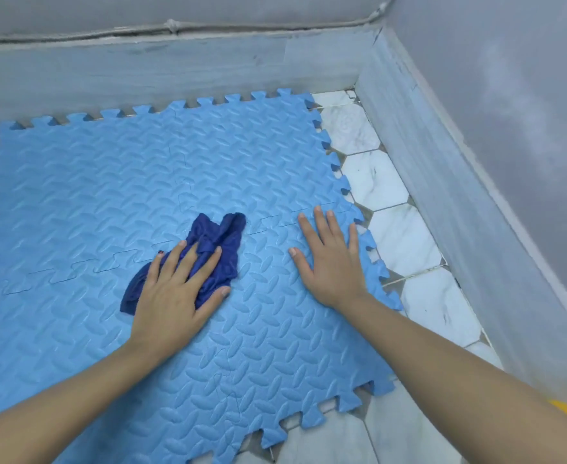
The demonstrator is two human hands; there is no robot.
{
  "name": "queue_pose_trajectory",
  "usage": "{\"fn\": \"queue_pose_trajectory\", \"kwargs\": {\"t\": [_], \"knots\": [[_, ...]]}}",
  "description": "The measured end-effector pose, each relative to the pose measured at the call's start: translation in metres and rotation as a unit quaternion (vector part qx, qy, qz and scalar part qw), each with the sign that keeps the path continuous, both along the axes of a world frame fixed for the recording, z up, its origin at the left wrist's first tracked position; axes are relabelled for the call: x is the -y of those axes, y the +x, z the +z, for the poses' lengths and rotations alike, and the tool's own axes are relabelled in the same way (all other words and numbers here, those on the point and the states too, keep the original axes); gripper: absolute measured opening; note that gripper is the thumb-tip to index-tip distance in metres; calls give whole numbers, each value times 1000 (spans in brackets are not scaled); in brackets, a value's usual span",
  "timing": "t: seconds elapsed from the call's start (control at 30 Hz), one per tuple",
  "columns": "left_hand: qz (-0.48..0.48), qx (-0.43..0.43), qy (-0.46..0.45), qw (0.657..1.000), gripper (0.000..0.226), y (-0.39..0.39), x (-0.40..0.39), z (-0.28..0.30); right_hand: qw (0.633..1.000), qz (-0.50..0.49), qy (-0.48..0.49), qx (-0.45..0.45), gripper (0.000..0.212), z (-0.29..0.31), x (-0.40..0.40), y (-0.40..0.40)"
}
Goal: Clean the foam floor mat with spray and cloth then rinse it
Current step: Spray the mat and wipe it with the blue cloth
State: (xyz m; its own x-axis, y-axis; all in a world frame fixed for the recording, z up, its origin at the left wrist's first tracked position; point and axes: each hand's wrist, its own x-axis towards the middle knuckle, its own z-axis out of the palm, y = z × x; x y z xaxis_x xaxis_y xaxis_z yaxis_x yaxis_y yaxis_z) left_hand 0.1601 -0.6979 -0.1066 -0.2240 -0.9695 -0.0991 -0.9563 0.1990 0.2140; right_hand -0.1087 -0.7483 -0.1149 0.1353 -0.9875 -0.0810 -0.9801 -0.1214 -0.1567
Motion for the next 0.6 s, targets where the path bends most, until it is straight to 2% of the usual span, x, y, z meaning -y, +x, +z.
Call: {"fn": "queue_pose_trajectory", "kwargs": {"t": [0.07,0.17,0.27,0.37,0.5,0.6], "knots": [[2,-27,10,1000,59,-1,7,3,999,9,33,10,65,7,6,-2],[-36,-47,5,998,59,4,17,3,990,1,101,101,65,25,5,-11],[-10,-82,-4,997,37,-2,22,9,984,-61,61,155,65,45,-27,-36],[48,-167,11,985,44,-41,3,18,980,-125,15,152,64,58,-76,-76],[-52,-234,18,971,46,-125,-49,21,963,-223,0,149,66,76,-133,-125],[-113,-273,34,955,46,-193,-96,27,954,-251,-36,161,65,92,-165,-143]]}}
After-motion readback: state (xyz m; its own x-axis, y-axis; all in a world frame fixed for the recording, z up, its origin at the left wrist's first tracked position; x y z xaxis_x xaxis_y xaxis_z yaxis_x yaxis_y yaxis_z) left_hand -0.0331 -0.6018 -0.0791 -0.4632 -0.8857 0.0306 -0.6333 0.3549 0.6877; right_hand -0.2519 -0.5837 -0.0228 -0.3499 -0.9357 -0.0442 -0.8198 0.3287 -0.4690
